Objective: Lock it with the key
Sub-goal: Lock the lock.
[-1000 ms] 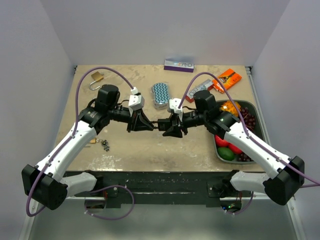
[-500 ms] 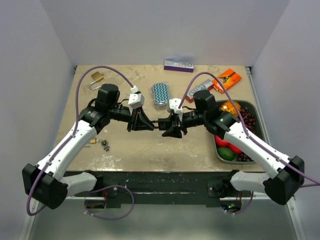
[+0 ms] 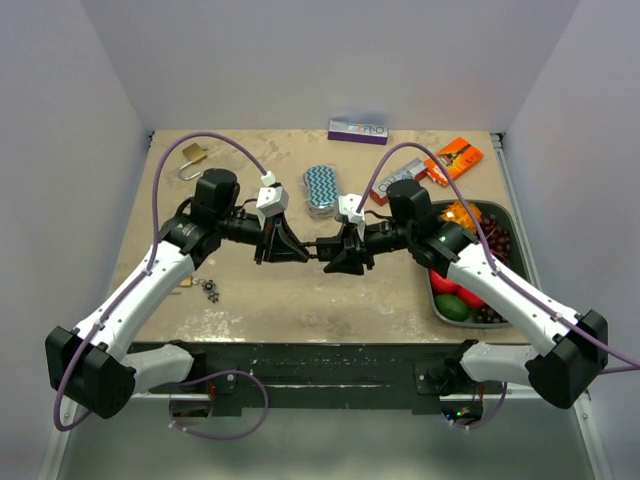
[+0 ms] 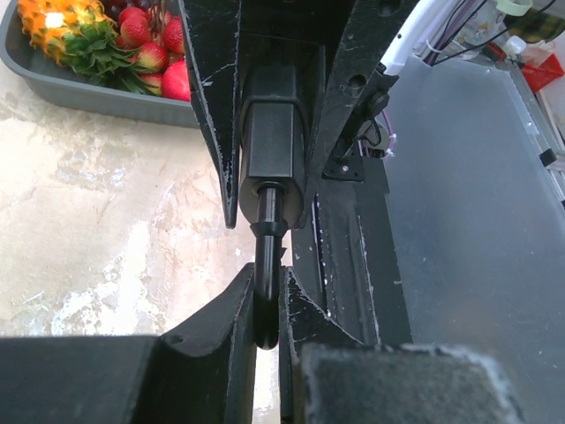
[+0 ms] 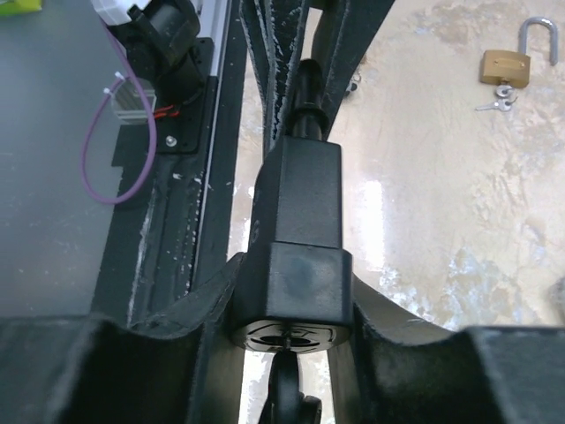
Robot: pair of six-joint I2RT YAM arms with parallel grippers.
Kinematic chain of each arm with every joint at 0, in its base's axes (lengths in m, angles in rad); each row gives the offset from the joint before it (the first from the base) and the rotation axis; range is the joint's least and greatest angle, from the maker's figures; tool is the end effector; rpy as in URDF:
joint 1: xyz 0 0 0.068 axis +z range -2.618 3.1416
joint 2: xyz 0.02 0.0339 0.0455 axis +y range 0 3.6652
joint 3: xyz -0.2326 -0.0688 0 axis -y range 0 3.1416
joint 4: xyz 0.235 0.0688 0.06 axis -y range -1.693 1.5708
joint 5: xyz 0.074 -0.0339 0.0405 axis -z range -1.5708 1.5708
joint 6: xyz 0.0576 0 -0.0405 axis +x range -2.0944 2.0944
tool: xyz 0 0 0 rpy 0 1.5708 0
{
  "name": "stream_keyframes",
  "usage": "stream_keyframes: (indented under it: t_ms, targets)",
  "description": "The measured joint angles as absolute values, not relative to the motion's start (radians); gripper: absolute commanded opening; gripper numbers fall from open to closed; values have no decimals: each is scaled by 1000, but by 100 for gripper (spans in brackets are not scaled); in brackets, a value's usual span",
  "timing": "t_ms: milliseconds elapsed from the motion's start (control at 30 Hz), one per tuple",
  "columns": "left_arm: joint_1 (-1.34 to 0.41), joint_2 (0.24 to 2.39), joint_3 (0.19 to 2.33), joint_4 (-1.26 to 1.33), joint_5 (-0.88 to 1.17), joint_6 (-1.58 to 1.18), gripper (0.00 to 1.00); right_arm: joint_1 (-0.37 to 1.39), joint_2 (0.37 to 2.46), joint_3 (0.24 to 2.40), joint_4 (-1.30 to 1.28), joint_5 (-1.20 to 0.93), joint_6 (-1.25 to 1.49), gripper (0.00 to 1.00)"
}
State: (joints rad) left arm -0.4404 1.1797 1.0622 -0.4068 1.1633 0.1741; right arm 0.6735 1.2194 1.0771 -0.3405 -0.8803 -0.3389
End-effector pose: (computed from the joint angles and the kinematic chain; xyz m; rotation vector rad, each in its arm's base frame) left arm 0.2086 -0.1568 0.3121 1.2444 1.5714 -1.3649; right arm 0.1905 0.2088 0.3066 -1.4367 1.4415 1.1061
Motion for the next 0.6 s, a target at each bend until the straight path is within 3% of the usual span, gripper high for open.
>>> stream_keyframes:
  t_ms: [33, 233, 600]
  targets:
    - [-440, 1180, 1060, -403, 1165, 170, 0, 673, 1220, 1077, -340, -881, -327, 0]
    - [-439, 1180, 1056, -395, 1168, 165, 3, 673, 1222, 1077, -332, -883, -273, 0]
    - [-404, 1180, 1055, -386, 1212, 199, 0, 660, 1233, 1077, -260, -926, -92, 0]
